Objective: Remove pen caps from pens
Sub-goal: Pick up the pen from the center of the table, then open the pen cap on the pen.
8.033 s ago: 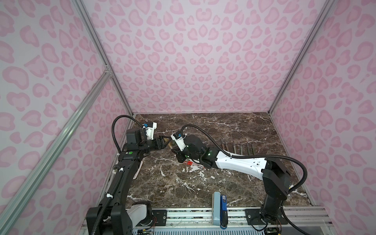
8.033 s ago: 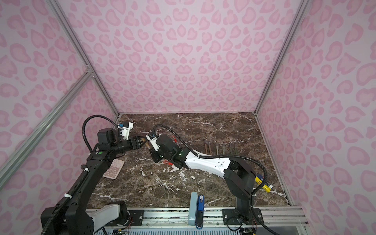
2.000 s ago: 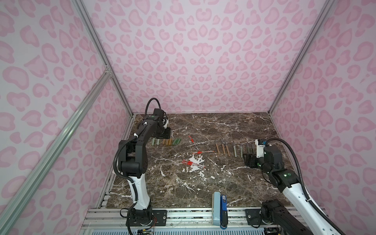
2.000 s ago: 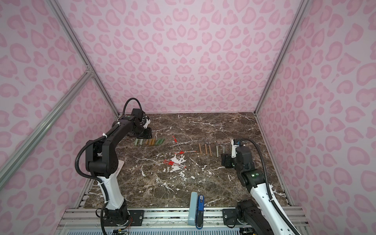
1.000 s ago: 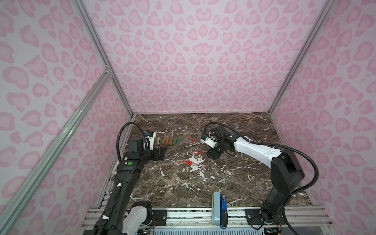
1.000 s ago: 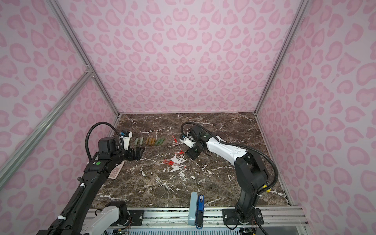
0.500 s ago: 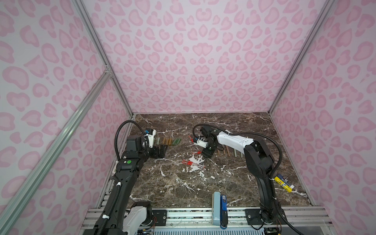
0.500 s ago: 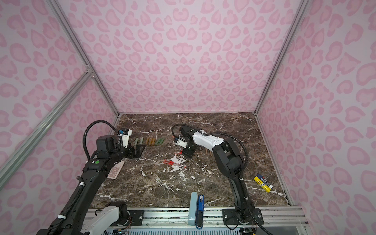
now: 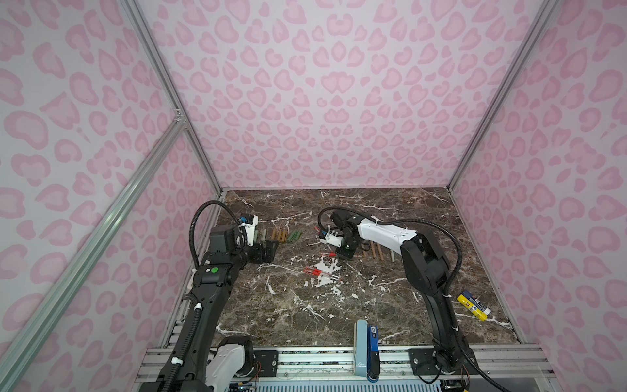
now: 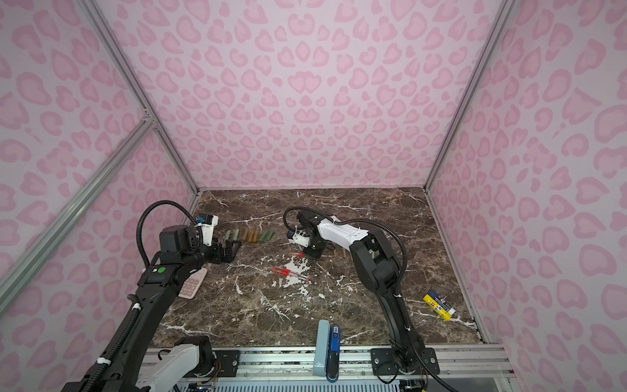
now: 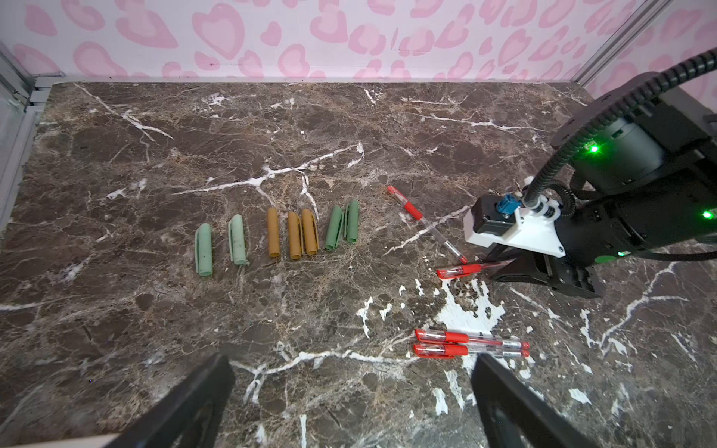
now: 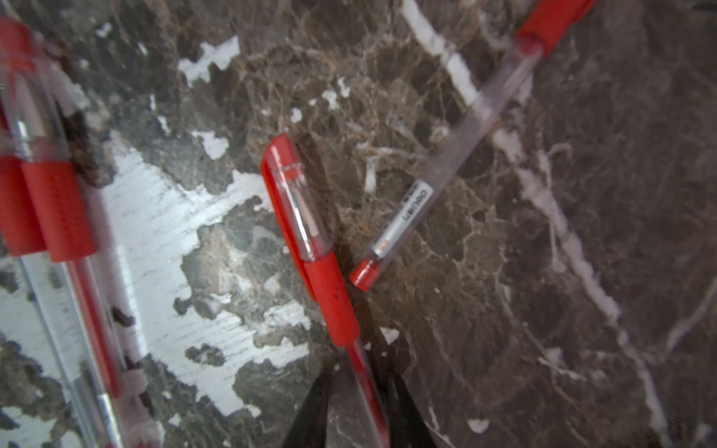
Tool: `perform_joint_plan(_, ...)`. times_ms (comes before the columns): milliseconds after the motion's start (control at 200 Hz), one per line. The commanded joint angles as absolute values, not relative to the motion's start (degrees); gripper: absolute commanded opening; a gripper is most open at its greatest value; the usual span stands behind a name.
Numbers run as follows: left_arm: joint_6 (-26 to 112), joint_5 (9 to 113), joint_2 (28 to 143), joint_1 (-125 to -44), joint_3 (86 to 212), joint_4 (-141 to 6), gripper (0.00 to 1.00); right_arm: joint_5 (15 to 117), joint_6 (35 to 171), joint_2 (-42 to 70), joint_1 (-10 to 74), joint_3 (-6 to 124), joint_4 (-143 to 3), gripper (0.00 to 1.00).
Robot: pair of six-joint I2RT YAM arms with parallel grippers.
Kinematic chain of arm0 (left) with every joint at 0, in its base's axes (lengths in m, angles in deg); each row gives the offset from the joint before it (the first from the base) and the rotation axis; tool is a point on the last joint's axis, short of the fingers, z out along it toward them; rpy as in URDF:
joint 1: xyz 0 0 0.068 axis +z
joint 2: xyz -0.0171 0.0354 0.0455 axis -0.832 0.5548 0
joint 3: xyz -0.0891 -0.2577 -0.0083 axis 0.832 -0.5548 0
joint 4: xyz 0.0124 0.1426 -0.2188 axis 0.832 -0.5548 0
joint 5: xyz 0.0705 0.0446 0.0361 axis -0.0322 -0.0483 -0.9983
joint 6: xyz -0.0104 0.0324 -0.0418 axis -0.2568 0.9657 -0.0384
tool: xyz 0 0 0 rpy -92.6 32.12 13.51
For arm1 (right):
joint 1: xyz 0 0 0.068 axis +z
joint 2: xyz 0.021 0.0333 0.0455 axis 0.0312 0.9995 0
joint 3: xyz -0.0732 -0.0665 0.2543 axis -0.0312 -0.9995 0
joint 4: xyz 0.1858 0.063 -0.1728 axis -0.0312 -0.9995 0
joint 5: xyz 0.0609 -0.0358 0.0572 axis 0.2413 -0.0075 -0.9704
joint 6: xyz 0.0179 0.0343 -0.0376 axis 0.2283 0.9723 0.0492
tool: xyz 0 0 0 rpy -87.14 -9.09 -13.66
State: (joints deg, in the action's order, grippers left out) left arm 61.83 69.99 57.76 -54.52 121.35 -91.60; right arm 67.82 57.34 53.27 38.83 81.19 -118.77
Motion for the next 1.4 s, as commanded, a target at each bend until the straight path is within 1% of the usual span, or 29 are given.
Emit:
perform_joint_plan(0,61.74,70.58,57.59,-54.46,121.03,-89.75,0.99,68.44,57.02,55.24,39.38,80.35,-122.62,0.21)
perform_joint_plan(90,61.64,71.11,57.41,-54.37,121.78,-90.60,0.99,68.47,56.36,54.81,40.09,80.13,-123.29,0.18)
perform_joint_plan(180,61.88,70.96,57.28,-54.36,120.84,-89.35,0.99,67.96,55.97,53.69,40.20,79.19,-122.07,0.09)
perform_joint_plan(270,61.77,70.69,57.27,-54.24,121.18,-90.14,0.99,67.73,56.09,53.37,40.31,79.70,-123.17,0.05)
perform_joint_plan(460,61.80,70.86,56.90,-54.11,120.71,-89.50,0.99,65.96,56.50,49.79,40.83,78.65,-122.81,0.00)
perform_joint_plan(585,61.07,71.80,56.84,-53.93,122.04,-90.91,0.99,63.69,57.96,46.24,41.39,78.46,-123.17,0.00)
perform_joint_plan(670,60.75,72.56,56.69,-53.93,121.84,-90.08,0.98,62.60,60.05,42.71,41.49,76.66,-120.49,0.00)
perform_joint_plan(840,58.73,75.97,57.08,-53.67,124.00,-91.59,0.97,59.91,70.94,34.50,41.57,71.12,-111.20,0.00)
perform_joint_plan(920,57.07,79.17,57.30,-53.67,123.71,-90.44,0.98,57.03,78.04,30.03,41.83,64.79,-101.21,0.00)
perform_joint_plan(1020,54.28,86.08,57.85,-53.53,123.63,-89.59,0.98,55.70,87.27,26.31,43.20,59.67,-90.39,0.00)
perform_joint_plan(1170,49.77,97.33,58.06,-53.58,121.70,-85.75,0.94,56.27,95.62,23.41,47.24,55.54,-78.75,0.00)
perform_joint_plan(1280,48.55,100.39,58.47,-53.58,121.03,-84.65,0.90,57.42,99.87,23.67,50.25,54.75,-74.35,0.00)
perform_joint_plan(1395,46.83,103.39,58.74,-53.82,119.97,-81.80,0.88,57.76,101.28,24.35,53.35,55.19,-72.10,0.00)
